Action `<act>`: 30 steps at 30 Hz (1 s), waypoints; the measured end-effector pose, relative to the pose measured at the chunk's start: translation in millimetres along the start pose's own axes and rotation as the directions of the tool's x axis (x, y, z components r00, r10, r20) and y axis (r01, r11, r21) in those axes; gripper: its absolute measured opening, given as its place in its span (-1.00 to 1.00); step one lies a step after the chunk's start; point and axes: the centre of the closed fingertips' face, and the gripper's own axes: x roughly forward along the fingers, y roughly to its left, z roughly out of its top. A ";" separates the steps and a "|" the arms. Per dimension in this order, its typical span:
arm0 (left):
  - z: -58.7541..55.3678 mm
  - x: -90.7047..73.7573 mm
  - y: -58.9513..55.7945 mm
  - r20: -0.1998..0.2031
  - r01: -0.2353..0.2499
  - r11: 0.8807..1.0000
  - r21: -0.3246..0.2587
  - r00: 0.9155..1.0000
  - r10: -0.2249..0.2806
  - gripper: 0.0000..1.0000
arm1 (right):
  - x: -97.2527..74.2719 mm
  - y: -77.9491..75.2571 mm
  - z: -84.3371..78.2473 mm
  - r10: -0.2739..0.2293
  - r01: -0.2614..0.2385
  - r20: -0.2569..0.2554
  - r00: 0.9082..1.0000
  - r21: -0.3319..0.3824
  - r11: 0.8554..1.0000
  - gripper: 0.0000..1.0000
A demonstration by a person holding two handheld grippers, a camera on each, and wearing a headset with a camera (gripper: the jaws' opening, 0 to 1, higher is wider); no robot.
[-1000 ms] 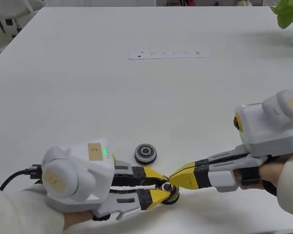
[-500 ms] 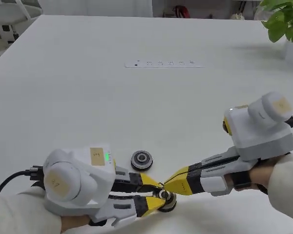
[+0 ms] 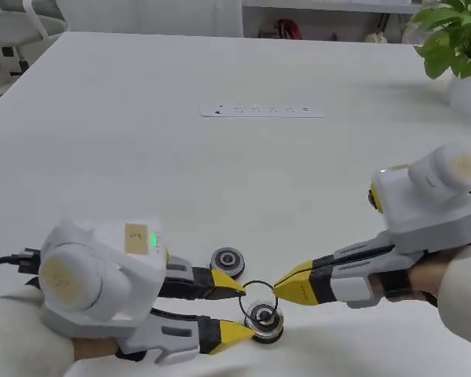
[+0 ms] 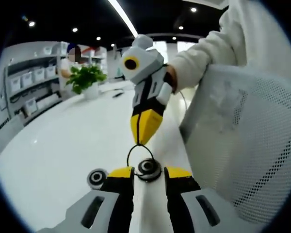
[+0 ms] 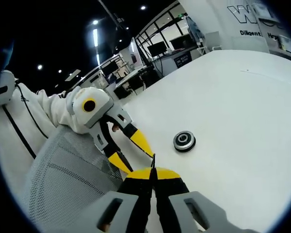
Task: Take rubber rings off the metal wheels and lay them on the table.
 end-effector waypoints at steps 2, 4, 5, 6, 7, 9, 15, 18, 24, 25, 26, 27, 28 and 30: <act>0.3 -6.6 -1.7 0.000 0.013 1.000 -0.019 1.000 -0.013 -0.30 | -1.4 2.6 3.1 0.001 -0.001 0.009 1.000 -0.003 1.000 -1.00; -1.2 -12.8 -3.6 -0.002 0.022 0.999 -0.031 1.000 -0.023 0.02 | -2.5 5.0 5.4 0.004 -0.004 0.014 1.000 -0.007 1.000 -1.00; -2.0 -16.3 -3.8 -0.002 0.018 0.999 -0.029 1.000 -0.018 0.11 | -2.8 6.0 6.4 0.006 -0.005 0.016 1.000 -0.009 1.000 -1.00; -3.0 -22.1 -2.2 -0.002 0.008 1.000 -0.031 1.000 -0.008 0.11 | -3.3 7.8 7.9 0.010 -0.010 0.019 1.000 -0.011 1.000 -1.00; -3.9 -28.9 -0.8 -0.001 0.001 0.999 -0.042 1.000 -0.001 0.10 | -3.4 8.7 8.7 0.012 -0.012 0.022 1.000 -0.011 1.000 -1.00; -3.9 -39.6 0.5 0.010 -0.012 0.998 -0.060 1.000 0.013 0.14 | -3.3 11.1 11.0 0.020 -0.020 0.027 0.999 -0.013 1.000 -1.00; -19.3 -66.7 9.4 -0.037 -0.087 0.993 -0.081 0.996 0.084 0.35 | 0.4 17.8 16.4 0.045 -0.044 0.029 0.999 -0.022 0.999 -1.00; -22.9 -74.0 11.1 -0.042 -0.109 0.990 -0.086 0.993 0.106 0.38 | 4.8 21.5 18.0 0.061 -0.060 0.022 0.998 -0.023 0.998 -1.00; -30.6 -86.6 13.2 -0.045 -0.158 0.980 -0.119 0.987 0.153 0.44 | 20.5 31.1 20.2 0.106 -0.106 -0.011 0.994 -0.033 0.994 -1.00; -32.4 -88.9 13.5 -0.047 -0.163 0.979 -0.125 0.986 0.159 0.44 | 23.2 32.4 20.2 0.111 -0.112 -0.017 0.994 -0.035 0.993 -1.00; -33.4 -90.3 13.4 -0.047 -0.166 0.977 -0.130 0.986 0.162 0.44 | 26.7 33.8 19.6 0.118 -0.119 -0.026 0.993 -0.037 0.992 -1.00; -34.6 -91.6 14.0 -0.049 -0.170 0.976 -0.134 0.985 0.165 0.44 | 29.2 35.1 18.9 0.124 -0.126 -0.032 0.992 -0.037 0.991 -1.00; -36.2 -93.6 14.1 -0.053 -0.177 0.975 -0.137 0.984 0.171 0.45 | 33.1 36.8 17.0 0.134 -0.136 -0.045 0.990 -0.037 0.990 -1.00; -38.4 -97.1 14.6 -0.059 -0.186 0.973 -0.139 0.982 0.180 0.46 | 39.4 38.3 12.8 0.143 -0.146 -0.067 0.987 -0.038 0.989 -1.00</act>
